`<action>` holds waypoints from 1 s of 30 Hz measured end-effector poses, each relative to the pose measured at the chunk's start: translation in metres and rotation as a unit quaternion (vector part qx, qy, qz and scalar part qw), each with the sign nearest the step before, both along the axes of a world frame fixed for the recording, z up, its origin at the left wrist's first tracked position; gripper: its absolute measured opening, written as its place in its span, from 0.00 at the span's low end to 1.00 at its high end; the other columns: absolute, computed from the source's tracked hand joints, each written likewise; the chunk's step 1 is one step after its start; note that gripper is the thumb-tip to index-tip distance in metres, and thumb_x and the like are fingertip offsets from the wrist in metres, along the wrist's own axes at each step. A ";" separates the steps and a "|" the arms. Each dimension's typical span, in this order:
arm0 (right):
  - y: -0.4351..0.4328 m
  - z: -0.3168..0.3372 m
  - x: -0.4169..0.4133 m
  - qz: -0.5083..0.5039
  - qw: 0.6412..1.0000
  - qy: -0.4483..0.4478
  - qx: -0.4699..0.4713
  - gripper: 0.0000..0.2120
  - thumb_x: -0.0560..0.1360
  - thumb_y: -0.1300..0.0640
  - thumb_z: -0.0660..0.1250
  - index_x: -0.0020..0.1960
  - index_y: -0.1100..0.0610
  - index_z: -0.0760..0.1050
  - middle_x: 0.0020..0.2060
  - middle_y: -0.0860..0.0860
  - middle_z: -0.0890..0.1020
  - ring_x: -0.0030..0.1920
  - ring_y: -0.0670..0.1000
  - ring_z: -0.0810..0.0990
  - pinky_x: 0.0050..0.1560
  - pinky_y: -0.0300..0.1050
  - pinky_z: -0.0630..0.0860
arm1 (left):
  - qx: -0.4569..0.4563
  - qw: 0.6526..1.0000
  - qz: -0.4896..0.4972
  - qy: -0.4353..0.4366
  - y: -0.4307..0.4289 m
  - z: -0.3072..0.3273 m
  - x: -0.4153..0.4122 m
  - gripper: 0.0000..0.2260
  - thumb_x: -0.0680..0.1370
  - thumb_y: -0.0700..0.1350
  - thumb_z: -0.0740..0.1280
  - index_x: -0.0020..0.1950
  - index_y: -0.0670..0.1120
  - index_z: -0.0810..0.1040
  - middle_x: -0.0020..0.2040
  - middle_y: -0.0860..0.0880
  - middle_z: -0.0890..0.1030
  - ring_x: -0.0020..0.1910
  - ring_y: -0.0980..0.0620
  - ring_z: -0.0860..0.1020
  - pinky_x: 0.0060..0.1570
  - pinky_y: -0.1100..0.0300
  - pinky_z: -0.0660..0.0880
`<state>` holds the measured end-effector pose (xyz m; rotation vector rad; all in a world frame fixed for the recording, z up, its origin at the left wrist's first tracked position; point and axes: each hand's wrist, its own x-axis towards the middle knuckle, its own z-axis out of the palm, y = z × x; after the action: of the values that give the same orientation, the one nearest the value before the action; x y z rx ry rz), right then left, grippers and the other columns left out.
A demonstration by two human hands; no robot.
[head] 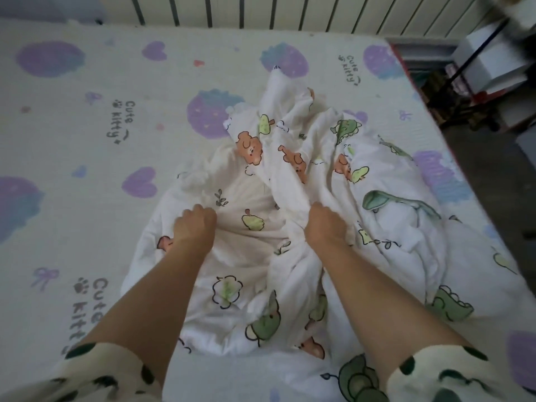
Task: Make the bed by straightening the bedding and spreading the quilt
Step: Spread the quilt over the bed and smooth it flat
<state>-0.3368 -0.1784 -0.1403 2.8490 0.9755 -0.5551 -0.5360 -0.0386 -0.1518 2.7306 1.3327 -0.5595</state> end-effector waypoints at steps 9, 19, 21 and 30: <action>-0.083 0.089 0.057 -0.105 0.988 -0.110 -0.015 0.20 0.75 0.65 0.63 0.66 0.65 0.68 0.58 0.61 0.79 0.59 0.60 0.78 0.54 0.52 0.76 | 0.004 0.995 0.066 0.071 0.017 0.076 -0.047 0.11 0.75 0.45 0.61 0.56 0.49 0.76 0.54 0.49 0.79 0.55 0.47 0.78 0.49 0.57 0.71; -0.081 0.111 0.017 -0.037 0.995 -0.071 -0.065 0.21 0.75 0.61 0.64 0.67 0.58 0.66 0.62 0.57 0.74 0.62 0.58 0.75 0.55 0.50 0.74 | -0.081 0.994 0.053 0.053 -0.018 0.088 -0.061 0.13 0.75 0.46 0.61 0.59 0.47 0.74 0.51 0.48 0.76 0.53 0.48 0.77 0.47 0.58 0.71; -0.068 0.104 0.005 0.007 0.994 -0.089 -0.060 0.24 0.74 0.61 0.64 0.69 0.57 0.63 0.64 0.58 0.71 0.64 0.59 0.72 0.57 0.51 0.72 | -0.091 0.993 0.067 0.019 -0.025 0.082 -0.057 0.14 0.76 0.44 0.59 0.60 0.46 0.74 0.56 0.47 0.75 0.56 0.46 0.76 0.49 0.56 0.71; -0.018 0.048 -0.022 0.237 0.969 -0.068 -0.007 0.25 0.71 0.61 0.65 0.68 0.57 0.65 0.69 0.56 0.65 0.71 0.56 0.62 0.70 0.50 0.58 | -0.072 0.993 -0.007 -0.093 -0.026 0.047 -0.026 0.16 0.81 0.47 0.54 0.67 0.44 0.66 0.65 0.45 0.70 0.62 0.43 0.70 0.56 0.50 0.69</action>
<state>-0.3584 -0.1960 -0.0922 2.4632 1.5421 -0.3103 -0.5619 -0.0646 -0.1053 2.6045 1.1813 -0.3739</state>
